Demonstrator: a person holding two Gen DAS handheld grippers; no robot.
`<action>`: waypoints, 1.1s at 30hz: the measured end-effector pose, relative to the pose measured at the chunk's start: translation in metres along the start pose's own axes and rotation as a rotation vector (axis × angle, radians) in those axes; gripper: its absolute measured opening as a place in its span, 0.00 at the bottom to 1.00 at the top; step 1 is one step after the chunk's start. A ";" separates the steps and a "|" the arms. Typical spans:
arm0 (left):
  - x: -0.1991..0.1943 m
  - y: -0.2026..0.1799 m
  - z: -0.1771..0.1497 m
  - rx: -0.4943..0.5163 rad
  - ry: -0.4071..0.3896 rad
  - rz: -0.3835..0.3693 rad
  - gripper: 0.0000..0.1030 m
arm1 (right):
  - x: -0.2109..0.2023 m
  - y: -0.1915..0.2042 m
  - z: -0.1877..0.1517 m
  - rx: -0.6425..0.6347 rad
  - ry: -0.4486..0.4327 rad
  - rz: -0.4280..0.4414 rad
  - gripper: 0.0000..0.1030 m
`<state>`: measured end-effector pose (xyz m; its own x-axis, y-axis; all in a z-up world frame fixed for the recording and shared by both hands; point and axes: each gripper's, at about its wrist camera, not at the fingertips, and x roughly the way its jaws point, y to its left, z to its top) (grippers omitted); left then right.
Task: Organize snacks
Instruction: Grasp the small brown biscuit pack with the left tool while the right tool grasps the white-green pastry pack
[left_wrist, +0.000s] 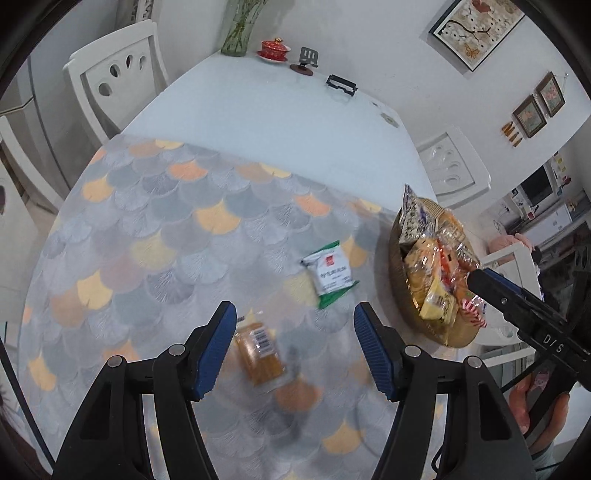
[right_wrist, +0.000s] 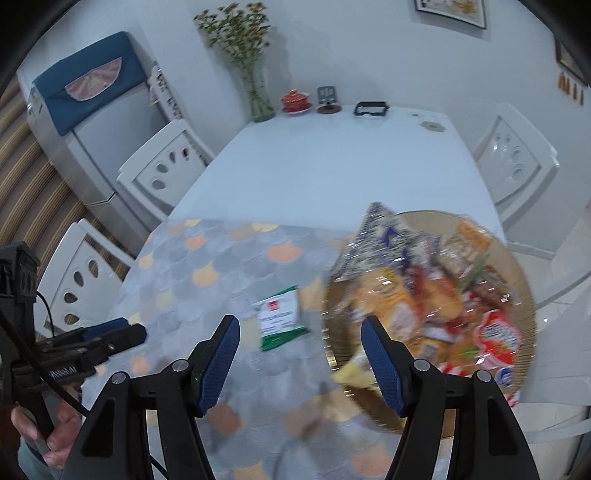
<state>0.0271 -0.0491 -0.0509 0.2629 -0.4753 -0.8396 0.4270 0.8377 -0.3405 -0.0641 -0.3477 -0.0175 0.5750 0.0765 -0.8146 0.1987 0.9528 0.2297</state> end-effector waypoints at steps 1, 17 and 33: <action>0.001 0.002 -0.002 0.001 0.005 0.002 0.62 | 0.004 0.005 -0.001 0.002 0.010 0.009 0.64; 0.069 0.029 -0.040 0.000 0.151 0.025 0.62 | 0.100 0.047 -0.035 0.200 0.210 -0.001 0.64; 0.117 0.009 -0.055 0.170 0.187 0.142 0.44 | 0.165 0.021 -0.026 0.381 0.231 -0.156 0.64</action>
<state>0.0142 -0.0829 -0.1754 0.1729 -0.2855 -0.9427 0.5402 0.8277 -0.1516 0.0148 -0.3077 -0.1610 0.3324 0.0452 -0.9421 0.5705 0.7857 0.2390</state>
